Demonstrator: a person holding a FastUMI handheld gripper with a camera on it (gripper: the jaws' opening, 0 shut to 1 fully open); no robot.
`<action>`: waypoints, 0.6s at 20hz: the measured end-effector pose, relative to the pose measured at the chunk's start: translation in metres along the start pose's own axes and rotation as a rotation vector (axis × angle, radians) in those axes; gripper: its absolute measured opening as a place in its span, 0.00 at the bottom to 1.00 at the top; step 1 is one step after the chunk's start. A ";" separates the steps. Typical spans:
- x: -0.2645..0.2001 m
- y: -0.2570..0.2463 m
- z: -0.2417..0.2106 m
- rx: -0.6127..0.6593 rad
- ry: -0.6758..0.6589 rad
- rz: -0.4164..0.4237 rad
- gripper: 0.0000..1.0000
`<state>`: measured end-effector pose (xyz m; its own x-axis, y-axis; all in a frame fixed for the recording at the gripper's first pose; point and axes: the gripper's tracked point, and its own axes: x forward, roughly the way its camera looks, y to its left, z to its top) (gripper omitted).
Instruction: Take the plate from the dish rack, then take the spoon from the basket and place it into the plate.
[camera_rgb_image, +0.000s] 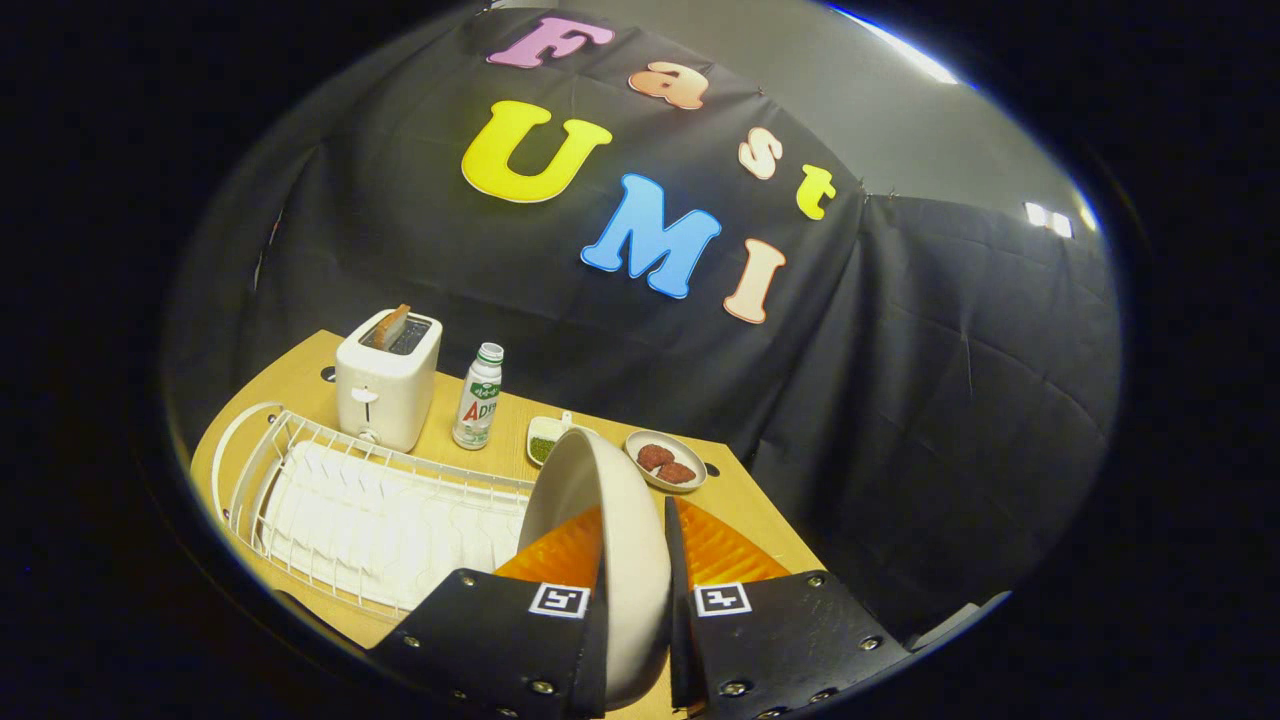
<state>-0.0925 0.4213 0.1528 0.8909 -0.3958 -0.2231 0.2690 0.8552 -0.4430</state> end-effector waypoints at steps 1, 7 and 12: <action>-0.009 0.000 -0.008 0.009 0.011 0.008 0.24; -0.044 0.013 -0.051 0.032 0.073 0.086 0.24; -0.056 0.029 -0.091 0.070 0.133 0.181 0.24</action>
<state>-0.1677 0.4381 0.0731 0.8718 -0.2706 -0.4083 0.1379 0.9354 -0.3255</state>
